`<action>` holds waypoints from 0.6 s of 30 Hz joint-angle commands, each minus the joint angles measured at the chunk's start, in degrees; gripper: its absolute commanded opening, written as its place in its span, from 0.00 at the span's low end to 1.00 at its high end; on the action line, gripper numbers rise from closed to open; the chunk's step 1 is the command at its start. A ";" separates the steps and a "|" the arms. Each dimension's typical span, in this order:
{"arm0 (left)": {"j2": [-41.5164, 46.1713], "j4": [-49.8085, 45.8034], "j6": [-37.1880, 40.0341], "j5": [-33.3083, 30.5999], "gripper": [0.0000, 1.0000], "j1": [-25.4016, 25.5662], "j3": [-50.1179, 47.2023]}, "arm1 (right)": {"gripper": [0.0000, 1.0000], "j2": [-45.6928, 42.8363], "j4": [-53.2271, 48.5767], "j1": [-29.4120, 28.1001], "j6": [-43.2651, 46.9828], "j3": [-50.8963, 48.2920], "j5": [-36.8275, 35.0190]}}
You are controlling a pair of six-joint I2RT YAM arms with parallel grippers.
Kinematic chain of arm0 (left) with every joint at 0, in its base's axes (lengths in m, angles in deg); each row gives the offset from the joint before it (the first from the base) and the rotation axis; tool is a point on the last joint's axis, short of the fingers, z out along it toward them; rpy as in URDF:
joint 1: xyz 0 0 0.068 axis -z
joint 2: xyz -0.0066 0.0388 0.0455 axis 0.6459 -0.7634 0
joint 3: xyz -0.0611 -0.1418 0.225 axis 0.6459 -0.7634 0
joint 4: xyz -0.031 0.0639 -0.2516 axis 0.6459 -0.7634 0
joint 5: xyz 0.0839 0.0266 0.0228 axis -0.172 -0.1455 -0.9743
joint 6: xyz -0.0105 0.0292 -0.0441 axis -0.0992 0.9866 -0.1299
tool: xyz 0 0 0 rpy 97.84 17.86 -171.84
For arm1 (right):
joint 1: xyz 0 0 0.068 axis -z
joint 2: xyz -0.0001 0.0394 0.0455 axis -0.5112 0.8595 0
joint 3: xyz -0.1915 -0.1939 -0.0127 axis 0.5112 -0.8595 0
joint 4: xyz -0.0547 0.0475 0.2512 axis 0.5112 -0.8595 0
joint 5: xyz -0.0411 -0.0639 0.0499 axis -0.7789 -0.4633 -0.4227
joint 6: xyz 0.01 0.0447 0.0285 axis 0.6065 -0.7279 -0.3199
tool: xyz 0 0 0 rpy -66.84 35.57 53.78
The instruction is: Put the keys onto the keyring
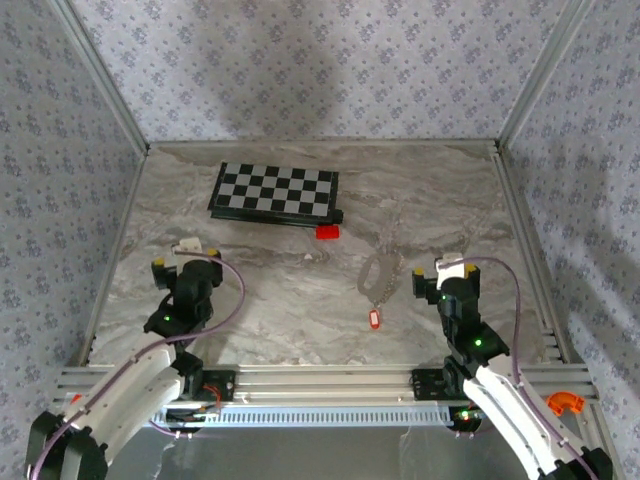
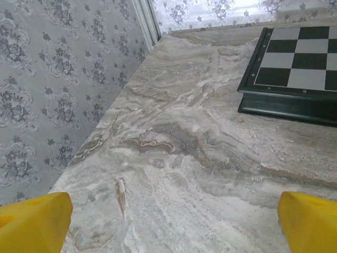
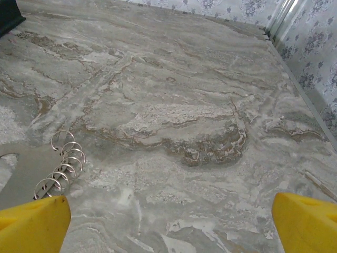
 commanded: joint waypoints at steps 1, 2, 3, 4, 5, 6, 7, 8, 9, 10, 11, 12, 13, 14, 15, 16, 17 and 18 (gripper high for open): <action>-4.22 9.60 2.36 2.48 0.99 -1.22 -2.98 | 1.00 -0.58 4.84 0.64 1.18 -1.02 -1.12; -5.85 11.22 2.35 3.23 0.99 -1.58 -3.72 | 1.00 -0.57 5.59 0.83 1.24 -1.54 -0.70; -6.91 12.02 2.74 3.21 0.99 -1.71 -3.73 | 1.00 -0.58 6.07 1.03 1.40 -1.83 -0.53; -7.58 11.87 3.11 3.90 0.99 -1.77 -3.22 | 1.00 -0.57 5.97 1.14 1.36 -1.78 -0.48; -7.98 13.68 3.83 3.66 0.99 -1.98 -3.73 | 1.00 -0.53 6.05 1.43 1.28 -1.85 -0.55; -7.98 14.23 3.92 3.93 0.99 -2.48 -3.88 | 1.00 -0.44 6.13 1.62 1.18 -1.81 -0.56; -7.98 14.83 3.83 4.45 0.99 -3.30 -4.03 | 1.00 -0.39 6.24 1.95 1.05 -1.81 -0.49; -7.91 14.91 3.45 5.11 0.99 -4.20 -4.03 | 1.00 -0.23 6.26 2.25 0.92 -1.85 -0.51; -7.98 15.19 3.26 5.71 0.99 -4.88 -4.07 | 1.00 -0.13 6.37 2.55 0.78 -1.77 -0.52; -8.27 15.32 2.86 6.16 1.00 -5.59 -3.99 | 1.00 0.00 6.56 2.96 0.66 -1.84 -0.50; -8.64 15.56 2.71 6.25 0.99 -6.01 -3.94 | 1.00 0.13 6.89 3.39 0.65 -1.94 -0.48; -8.97 15.73 2.56 6.43 0.99 -6.37 -3.70 | 1.00 0.27 7.30 3.72 0.65 -1.98 -0.47; -9.62 16.09 2.44 6.44 0.99 -6.69 -3.57 | 1.00 0.65 8.01 4.23 0.61 -2.11 -0.47; -10.24 16.44 2.26 6.53 1.00 -6.98 -3.44 | 1.00 1.17 8.82 4.67 0.71 -2.15 -0.56; -10.75 16.75 2.21 6.69 1.00 -7.29 -3.19 | 1.00 1.76 9.50 5.12 0.78 -2.27 -0.54; -11.36 17.47 2.08 6.94 0.99 -7.77 -3.19 | 1.00 2.56 10.44 5.64 0.82 -2.28 -0.32; -12.02 18.19 1.93 7.27 0.99 -8.29 -3.20 | 1.00 3.52 11.39 6.11 0.90 -2.19 -0.05; -12.71 19.02 1.92 7.55 0.99 -8.95 -3.07 | 1.00 4.39 12.38 6.40 0.98 -2.29 0.11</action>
